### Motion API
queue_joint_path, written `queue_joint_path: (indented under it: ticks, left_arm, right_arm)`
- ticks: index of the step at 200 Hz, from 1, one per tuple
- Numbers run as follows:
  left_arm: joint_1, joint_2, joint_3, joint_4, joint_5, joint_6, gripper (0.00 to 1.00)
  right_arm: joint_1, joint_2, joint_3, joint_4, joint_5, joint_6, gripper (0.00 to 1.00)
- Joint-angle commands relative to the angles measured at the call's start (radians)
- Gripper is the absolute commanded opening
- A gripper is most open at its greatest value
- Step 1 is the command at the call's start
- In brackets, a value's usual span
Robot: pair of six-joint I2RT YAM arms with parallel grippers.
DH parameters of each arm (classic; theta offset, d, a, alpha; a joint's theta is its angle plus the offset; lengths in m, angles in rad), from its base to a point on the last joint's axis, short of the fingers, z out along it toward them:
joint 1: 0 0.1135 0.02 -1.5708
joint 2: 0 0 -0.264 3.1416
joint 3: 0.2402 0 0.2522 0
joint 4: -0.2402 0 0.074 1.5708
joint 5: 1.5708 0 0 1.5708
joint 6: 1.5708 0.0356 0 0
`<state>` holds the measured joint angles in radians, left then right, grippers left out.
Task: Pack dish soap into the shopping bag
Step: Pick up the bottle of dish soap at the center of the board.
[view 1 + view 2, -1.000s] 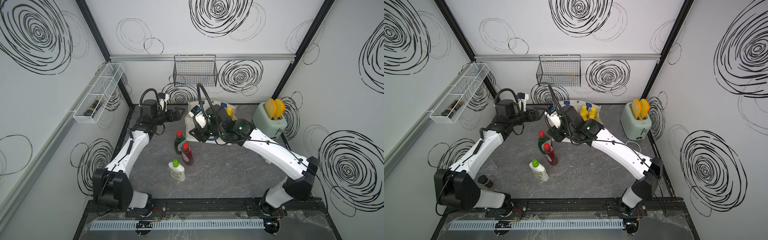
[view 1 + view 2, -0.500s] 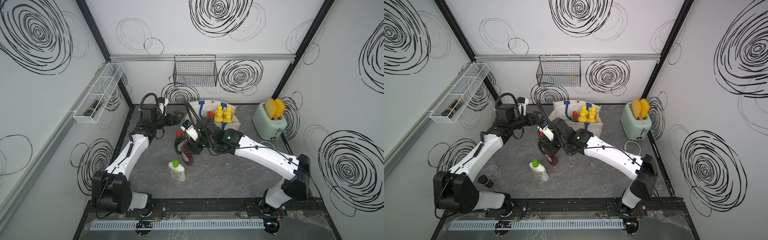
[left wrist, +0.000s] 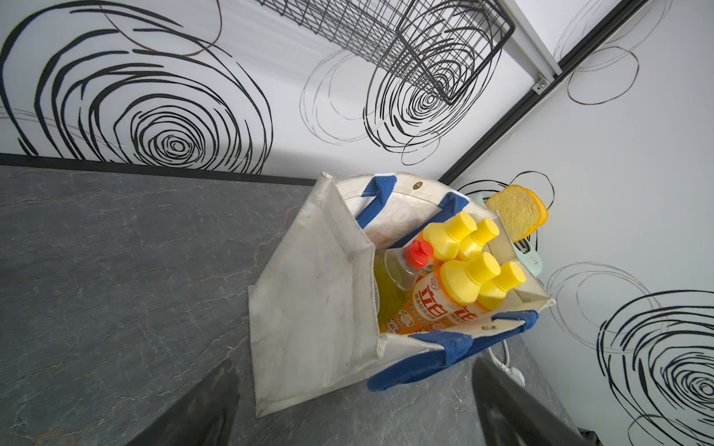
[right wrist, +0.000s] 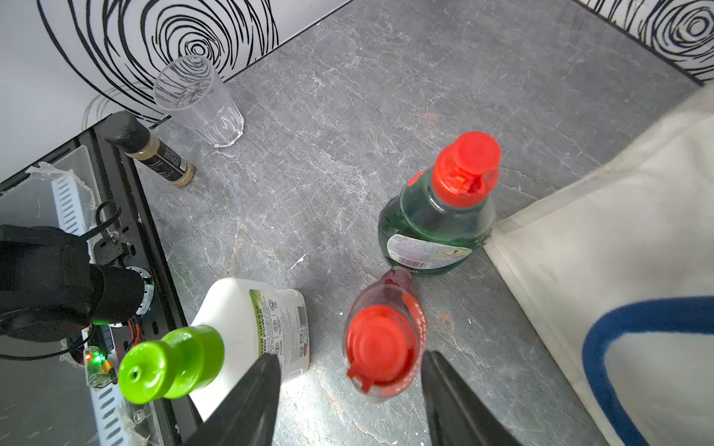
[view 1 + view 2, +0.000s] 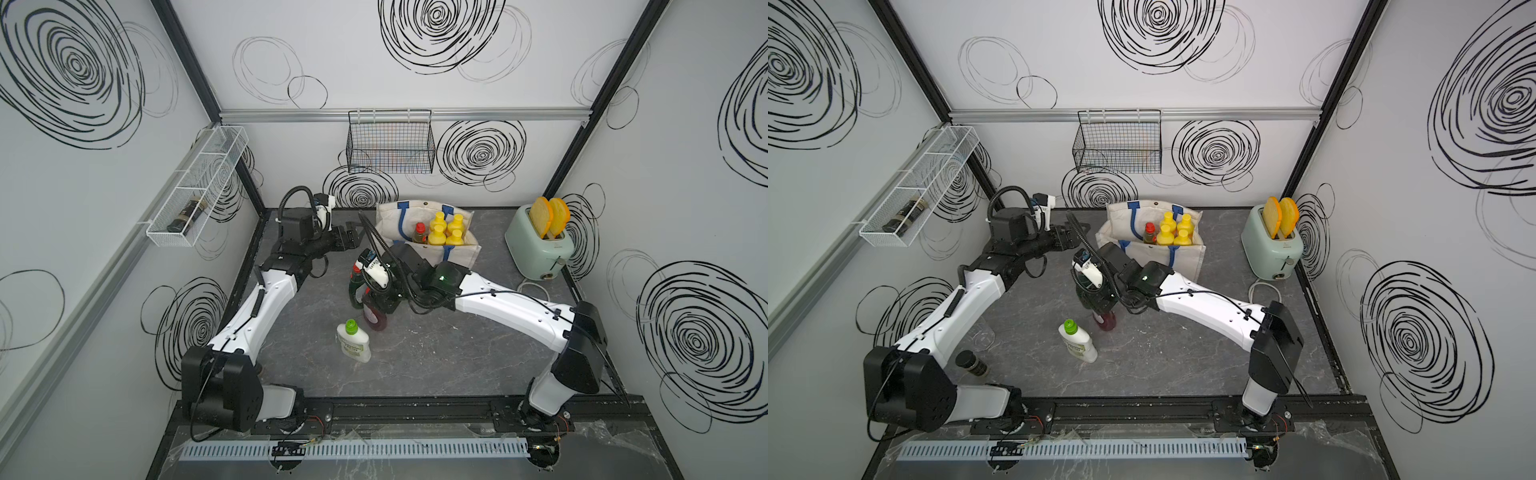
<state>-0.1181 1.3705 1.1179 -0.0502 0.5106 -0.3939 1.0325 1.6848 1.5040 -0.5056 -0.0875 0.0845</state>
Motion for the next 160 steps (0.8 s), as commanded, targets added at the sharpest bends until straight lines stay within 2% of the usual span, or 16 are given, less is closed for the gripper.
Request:
queue_joint_path:
  ticks: [1, 63, 131, 160]
  left_arm:
    - [-0.006, -0.019, -0.013, 0.046, 0.000, 0.009, 0.96]
    - [-0.006, -0.020, -0.017, 0.050, 0.005, 0.006, 0.96]
    - [-0.008, -0.019, -0.018, 0.051, 0.006, 0.005, 0.96]
    - [-0.009, -0.019, -0.018, 0.050, 0.005, 0.006, 0.96]
  right_arm:
    - [0.005, 0.010, -0.008, 0.031, 0.001, -0.012, 0.62]
    - [0.004, 0.038, 0.000, 0.022, 0.039, -0.009, 0.49]
    - [0.002, 0.054, 0.001, 0.014, 0.051, -0.009, 0.49]
    - [0.000, 0.061, 0.005, 0.010, 0.052, -0.008, 0.46]
